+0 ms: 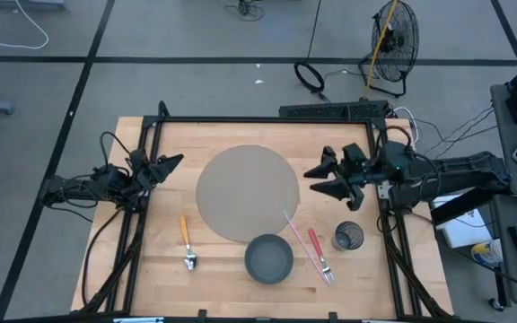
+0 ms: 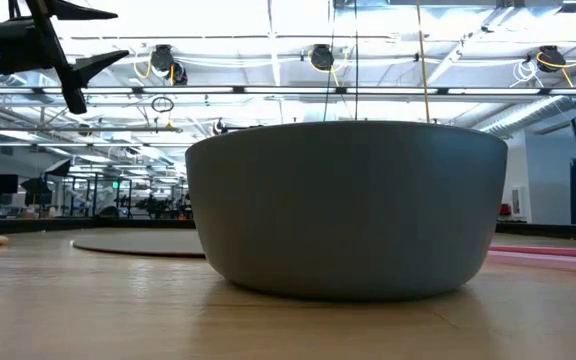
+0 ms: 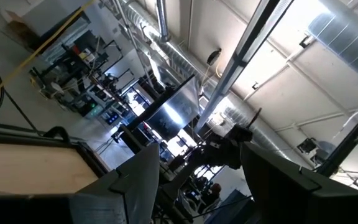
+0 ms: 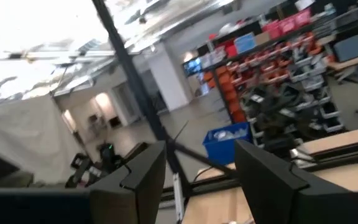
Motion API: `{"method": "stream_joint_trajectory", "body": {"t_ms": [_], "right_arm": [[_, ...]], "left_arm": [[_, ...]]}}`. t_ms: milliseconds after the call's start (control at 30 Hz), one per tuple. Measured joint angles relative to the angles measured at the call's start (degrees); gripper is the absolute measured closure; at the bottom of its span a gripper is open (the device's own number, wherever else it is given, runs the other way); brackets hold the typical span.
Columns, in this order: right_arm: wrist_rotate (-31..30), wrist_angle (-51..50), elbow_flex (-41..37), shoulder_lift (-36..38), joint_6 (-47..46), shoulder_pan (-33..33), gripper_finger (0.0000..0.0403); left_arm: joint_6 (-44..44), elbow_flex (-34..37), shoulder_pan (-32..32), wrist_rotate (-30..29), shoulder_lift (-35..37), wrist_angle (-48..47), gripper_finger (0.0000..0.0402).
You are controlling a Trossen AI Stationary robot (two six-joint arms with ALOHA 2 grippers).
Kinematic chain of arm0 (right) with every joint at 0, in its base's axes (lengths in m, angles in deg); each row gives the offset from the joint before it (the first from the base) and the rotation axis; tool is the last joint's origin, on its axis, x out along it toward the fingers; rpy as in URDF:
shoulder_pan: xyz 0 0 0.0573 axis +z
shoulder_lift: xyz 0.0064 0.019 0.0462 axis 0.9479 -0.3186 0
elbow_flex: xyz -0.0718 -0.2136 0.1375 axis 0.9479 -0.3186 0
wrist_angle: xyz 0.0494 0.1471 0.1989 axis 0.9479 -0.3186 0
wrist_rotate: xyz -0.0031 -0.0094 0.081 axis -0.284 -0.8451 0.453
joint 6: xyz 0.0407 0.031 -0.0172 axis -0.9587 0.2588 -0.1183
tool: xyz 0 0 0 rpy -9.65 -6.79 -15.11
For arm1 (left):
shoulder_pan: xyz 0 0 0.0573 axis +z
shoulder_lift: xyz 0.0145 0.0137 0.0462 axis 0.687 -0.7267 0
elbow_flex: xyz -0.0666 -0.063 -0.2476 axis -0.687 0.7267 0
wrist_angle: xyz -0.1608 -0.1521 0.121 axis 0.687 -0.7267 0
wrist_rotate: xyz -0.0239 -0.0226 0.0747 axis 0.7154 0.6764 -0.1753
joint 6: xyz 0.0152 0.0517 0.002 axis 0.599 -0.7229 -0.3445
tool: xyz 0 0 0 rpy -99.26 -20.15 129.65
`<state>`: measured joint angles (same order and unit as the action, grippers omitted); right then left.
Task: Pick & Place Utensil
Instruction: Put the gray bowl on the brown mat
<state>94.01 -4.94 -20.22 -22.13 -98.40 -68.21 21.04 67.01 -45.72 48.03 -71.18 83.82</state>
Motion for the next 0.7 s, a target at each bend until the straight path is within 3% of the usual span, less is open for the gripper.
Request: {"method": "stream_joint_trajectory", "body": {"t_ms": [167,333,500,700], "right_arm": [[-0.97,-12.82,6.74,-0.51,3.41,3.78,0.0220],[-13.12,-27.40,12.28,-0.90,5.87,10.42,0.0220],[-22.81,-35.31,15.23,-3.35,5.53,15.84,0.0220],[-22.94,-39.00,18.73,-10.94,3.19,16.97,0.0220]], "left_arm": [[-0.60,0.00,0.00,0.00,0.00,-0.45,0.0172],[4.11,0.00,0.00,3.75,0.00,-0.61,0.0172],[6.09,-0.22,-0.09,9.50,-0.96,-0.78,0.0172],[2.33,-2.93,-1.15,9.42,-7.29,-0.73,0.0172]]}}
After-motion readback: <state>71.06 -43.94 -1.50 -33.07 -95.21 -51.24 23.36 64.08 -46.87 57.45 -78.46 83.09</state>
